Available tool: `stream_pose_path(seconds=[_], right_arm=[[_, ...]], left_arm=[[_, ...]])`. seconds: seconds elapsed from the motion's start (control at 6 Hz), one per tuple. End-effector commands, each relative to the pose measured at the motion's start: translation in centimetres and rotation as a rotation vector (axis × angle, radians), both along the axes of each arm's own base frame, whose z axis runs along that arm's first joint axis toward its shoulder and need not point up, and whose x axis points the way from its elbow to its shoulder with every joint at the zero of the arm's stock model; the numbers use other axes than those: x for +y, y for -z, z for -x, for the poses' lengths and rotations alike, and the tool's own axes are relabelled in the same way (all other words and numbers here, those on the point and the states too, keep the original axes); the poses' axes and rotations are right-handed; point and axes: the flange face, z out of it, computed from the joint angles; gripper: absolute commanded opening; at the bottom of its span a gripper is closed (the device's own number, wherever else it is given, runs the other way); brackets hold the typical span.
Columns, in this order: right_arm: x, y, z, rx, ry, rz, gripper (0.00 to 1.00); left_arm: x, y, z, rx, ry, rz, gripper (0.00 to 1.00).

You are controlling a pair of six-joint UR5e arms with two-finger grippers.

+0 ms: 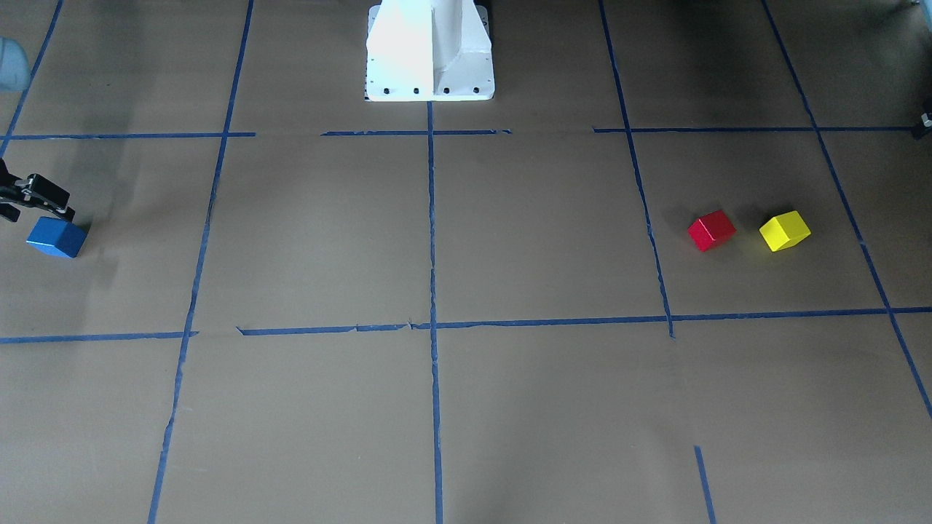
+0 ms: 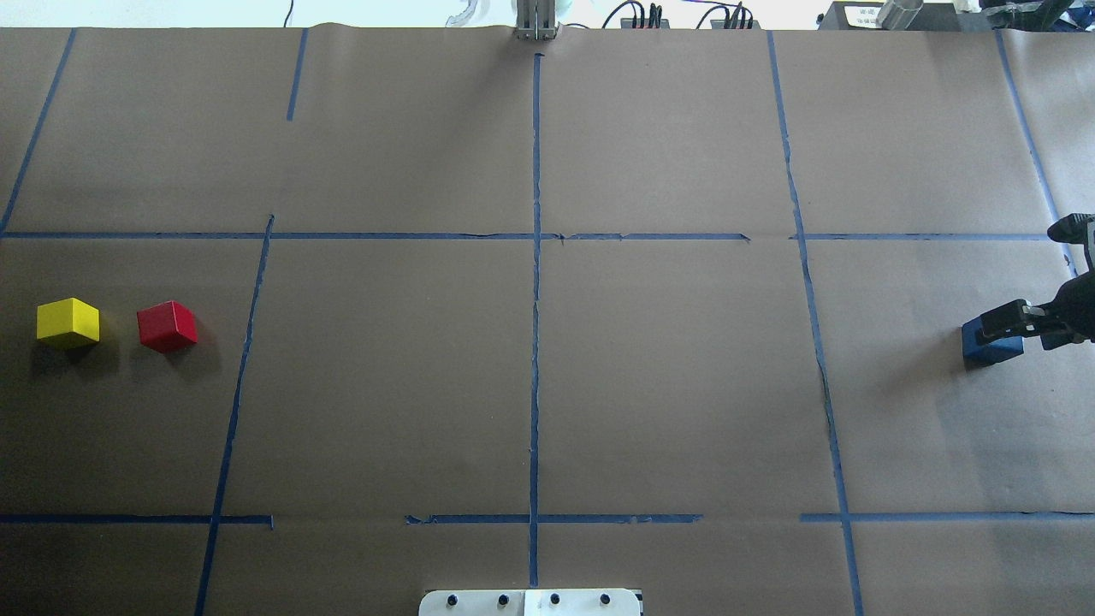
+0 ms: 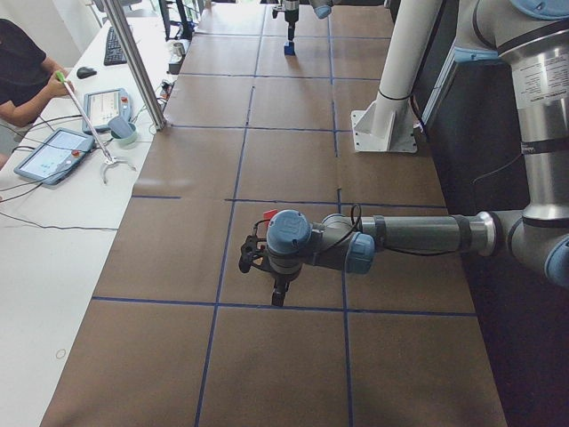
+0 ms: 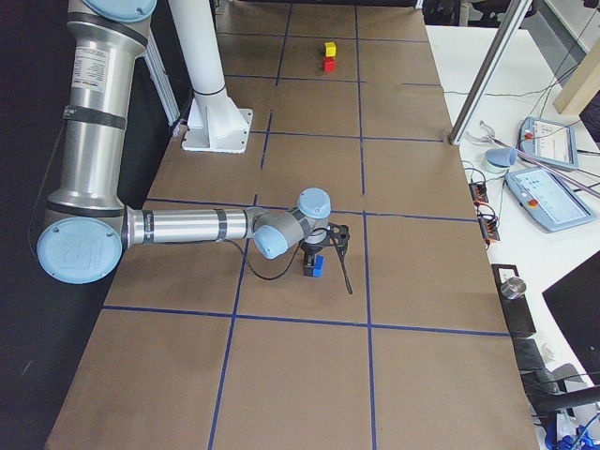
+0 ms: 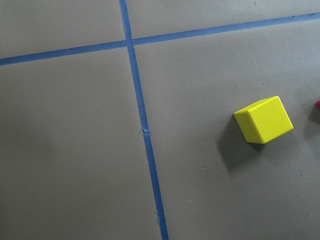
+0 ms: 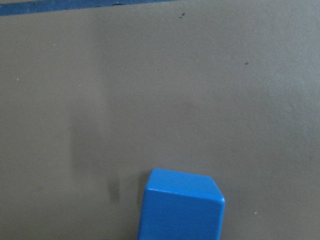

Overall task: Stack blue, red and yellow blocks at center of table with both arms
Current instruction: 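Lower the right gripper onto the blue cube and close it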

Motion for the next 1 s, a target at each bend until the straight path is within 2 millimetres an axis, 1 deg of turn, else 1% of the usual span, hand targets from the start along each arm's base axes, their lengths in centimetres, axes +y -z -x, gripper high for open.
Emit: stream_pose_path(seconds=[0.0,0.17,0.33,0.5,0.67,0.83], right_arm=[[-0.3,-1.5,1.0,0.039,0.006,0.005,1.00],[-0.5,-1.7,1.4,0.041,0.007,0.010,0.86],[-0.5,-1.8,1.6,0.044,-0.020,0.036,0.10],[-0.5,-1.0,1.6,0.035,-0.018,0.024,0.00],[-1.3,5.3,2.4,-0.024,-0.018,-0.061,0.00],[-2.2,13.2,5.3,-0.093,0.007,-0.113,0.00]], left_arm=[[0.0,0.3,0.0,0.001,0.003,-0.002,1.00],[0.0,0.3,0.1,0.001,0.004,-0.002,1.00],[0.0,0.4,0.1,0.001,0.004,-0.004,1.00],[0.0,0.3,0.0,0.001,0.003,-0.002,1.00],[0.0,0.4,0.0,0.002,0.004,-0.004,1.00],[0.0,0.4,0.0,0.002,0.005,-0.003,1.00]])
